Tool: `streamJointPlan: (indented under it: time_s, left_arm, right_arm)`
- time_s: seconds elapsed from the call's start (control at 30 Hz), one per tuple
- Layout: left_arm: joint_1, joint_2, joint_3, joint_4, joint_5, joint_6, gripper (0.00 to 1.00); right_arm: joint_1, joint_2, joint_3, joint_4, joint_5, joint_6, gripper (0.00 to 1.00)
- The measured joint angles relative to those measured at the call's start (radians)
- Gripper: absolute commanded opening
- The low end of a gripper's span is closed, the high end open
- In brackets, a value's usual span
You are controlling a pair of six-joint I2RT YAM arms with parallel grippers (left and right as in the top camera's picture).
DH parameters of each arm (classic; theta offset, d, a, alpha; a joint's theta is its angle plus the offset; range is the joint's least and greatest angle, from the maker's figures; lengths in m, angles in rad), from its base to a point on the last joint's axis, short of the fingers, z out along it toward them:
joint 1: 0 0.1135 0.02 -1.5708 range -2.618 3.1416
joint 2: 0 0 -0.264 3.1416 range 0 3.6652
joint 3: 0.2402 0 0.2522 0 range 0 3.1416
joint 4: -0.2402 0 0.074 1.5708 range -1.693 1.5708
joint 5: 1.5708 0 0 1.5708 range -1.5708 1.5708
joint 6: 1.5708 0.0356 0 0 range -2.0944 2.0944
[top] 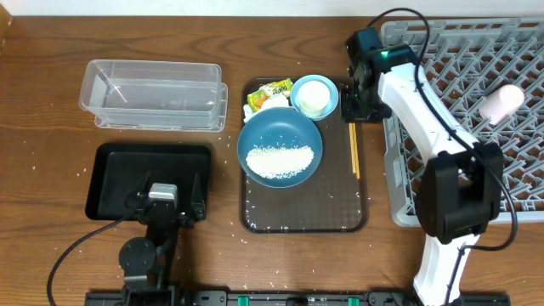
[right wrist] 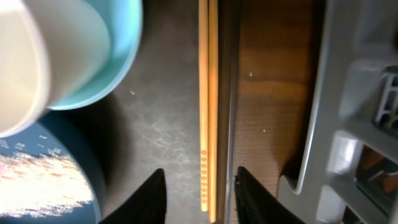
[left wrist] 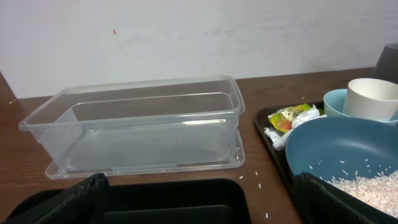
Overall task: Sort waste into correct bins and load items into the dishwasher rack
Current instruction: 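Release the cup and move the right gripper to the chopsticks, then grasp the wooden chopsticks on the tray with the right gripper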
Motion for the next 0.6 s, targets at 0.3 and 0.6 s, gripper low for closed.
streamJointPlan:
  time_s: [0.3, 0.6]
  left_arm:
    - [0.000, 0.000, 0.000, 0.000, 0.000, 0.000, 0.96]
    - [0.000, 0.000, 0.000, 0.000, 0.000, 0.000, 0.97]
  right_arm:
    - [0.000, 0.087, 0.000, -0.006, -0.035, 0.001, 0.28]
    - [0.000, 0.135, 0.000, 0.043, -0.039, -0.014, 0.29]
